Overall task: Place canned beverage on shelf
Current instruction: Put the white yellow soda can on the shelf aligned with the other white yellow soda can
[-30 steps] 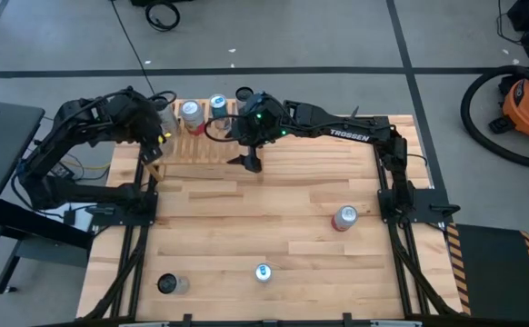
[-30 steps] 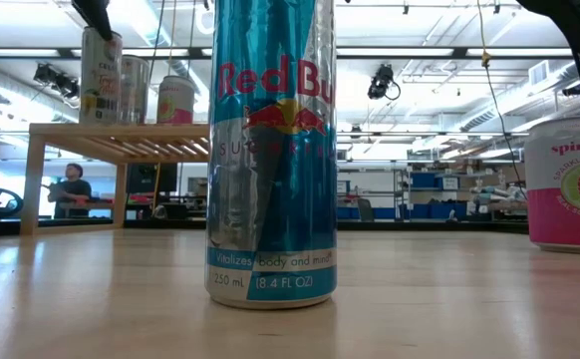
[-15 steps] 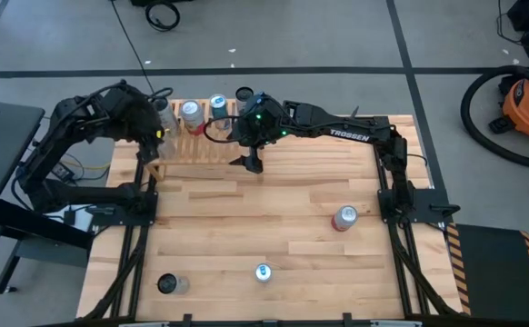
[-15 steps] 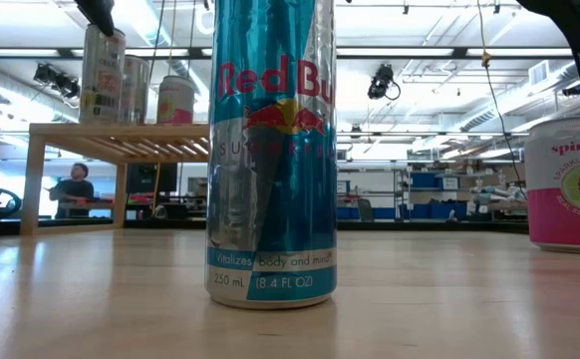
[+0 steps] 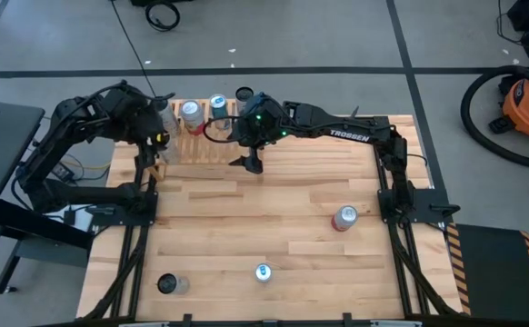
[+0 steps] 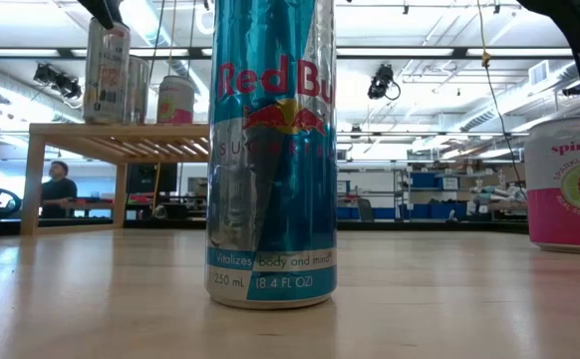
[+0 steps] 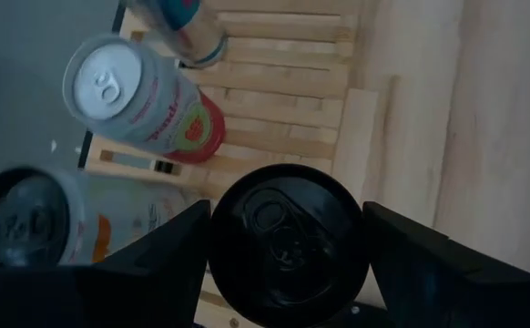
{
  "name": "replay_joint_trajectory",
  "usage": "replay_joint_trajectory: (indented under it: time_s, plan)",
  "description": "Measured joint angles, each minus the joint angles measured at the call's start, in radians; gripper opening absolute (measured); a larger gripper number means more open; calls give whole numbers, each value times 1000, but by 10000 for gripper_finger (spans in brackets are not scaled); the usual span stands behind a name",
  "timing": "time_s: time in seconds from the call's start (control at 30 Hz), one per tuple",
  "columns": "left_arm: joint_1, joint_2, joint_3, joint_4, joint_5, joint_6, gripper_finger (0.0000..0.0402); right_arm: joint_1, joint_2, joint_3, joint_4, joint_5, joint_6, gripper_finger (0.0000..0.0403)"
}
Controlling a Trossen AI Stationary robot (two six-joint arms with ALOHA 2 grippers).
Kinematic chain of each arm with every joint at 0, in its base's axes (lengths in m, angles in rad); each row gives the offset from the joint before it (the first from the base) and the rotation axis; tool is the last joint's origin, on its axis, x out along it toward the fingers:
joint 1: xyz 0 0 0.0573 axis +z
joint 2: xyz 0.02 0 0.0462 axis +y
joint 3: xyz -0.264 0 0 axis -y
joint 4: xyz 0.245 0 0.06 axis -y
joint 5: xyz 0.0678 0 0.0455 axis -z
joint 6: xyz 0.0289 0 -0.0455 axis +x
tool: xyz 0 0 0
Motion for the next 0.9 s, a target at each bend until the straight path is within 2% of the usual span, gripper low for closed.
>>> replay_joint_trajectory:
  time_s: [0.33, 0.7, 0.9]
  plan:
    - [4, 1, -1, 19, 12, 104, 266, 23, 0, 0, -19, 0, 4, 395]
    - [141, 0, 0, 1, -4, 136, 266, 33, 0, 0, -27, 0, -3, 395]
    - [164, 0, 0, -5, 14, 172, 266, 34, 0, 0, -31, 0, -3, 395]
